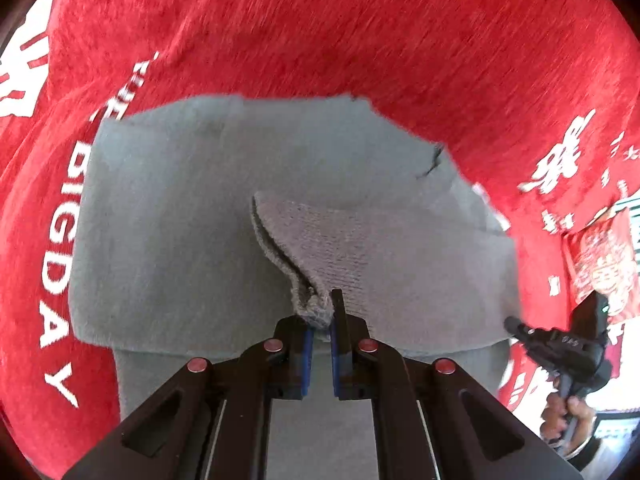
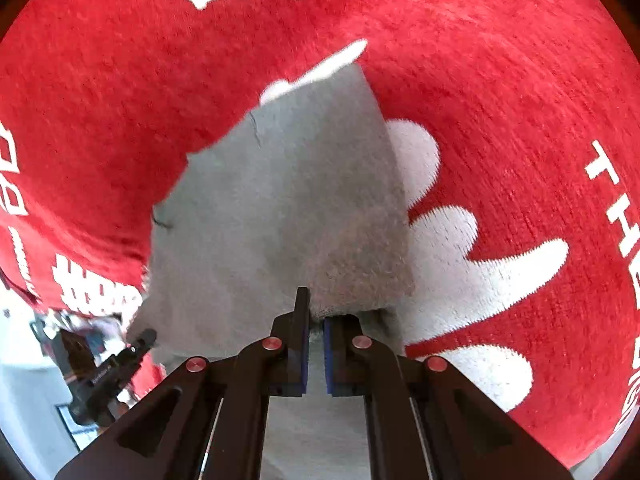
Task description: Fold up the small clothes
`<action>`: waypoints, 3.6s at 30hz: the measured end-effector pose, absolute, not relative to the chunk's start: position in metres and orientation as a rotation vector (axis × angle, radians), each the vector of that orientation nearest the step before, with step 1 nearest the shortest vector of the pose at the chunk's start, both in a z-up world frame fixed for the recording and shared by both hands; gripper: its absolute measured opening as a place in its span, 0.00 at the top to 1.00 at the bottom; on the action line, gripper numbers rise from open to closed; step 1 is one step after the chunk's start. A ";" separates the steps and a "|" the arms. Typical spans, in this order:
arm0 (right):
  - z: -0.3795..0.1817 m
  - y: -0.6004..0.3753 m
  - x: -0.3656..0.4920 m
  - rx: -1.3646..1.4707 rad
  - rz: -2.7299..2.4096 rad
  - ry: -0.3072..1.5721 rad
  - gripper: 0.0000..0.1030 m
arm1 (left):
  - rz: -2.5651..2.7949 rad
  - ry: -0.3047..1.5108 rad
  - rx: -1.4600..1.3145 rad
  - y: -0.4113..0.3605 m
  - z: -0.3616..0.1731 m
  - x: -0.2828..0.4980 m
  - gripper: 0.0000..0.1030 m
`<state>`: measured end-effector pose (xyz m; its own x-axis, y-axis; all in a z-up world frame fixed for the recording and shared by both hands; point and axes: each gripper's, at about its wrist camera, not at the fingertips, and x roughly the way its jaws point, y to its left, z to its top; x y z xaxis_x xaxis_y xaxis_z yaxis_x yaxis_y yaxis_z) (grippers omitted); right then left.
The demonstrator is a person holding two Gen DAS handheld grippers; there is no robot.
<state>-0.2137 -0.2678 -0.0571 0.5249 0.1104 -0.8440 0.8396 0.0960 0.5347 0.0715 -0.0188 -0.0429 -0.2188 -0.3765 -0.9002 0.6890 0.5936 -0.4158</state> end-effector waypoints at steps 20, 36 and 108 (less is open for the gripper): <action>-0.045 -0.322 -0.251 1.375 -0.761 0.798 0.59 | -0.878 1.351 0.450 -0.025 -0.016 0.084 0.79; -0.053 -0.326 -0.209 0.986 -0.763 1.123 0.88 | -0.815 1.356 0.512 -0.023 -0.046 0.069 0.69; -0.022 -0.239 -0.203 1.146 -0.605 1.163 0.13 | -0.680 1.338 0.786 -0.009 -0.013 -0.009 0.01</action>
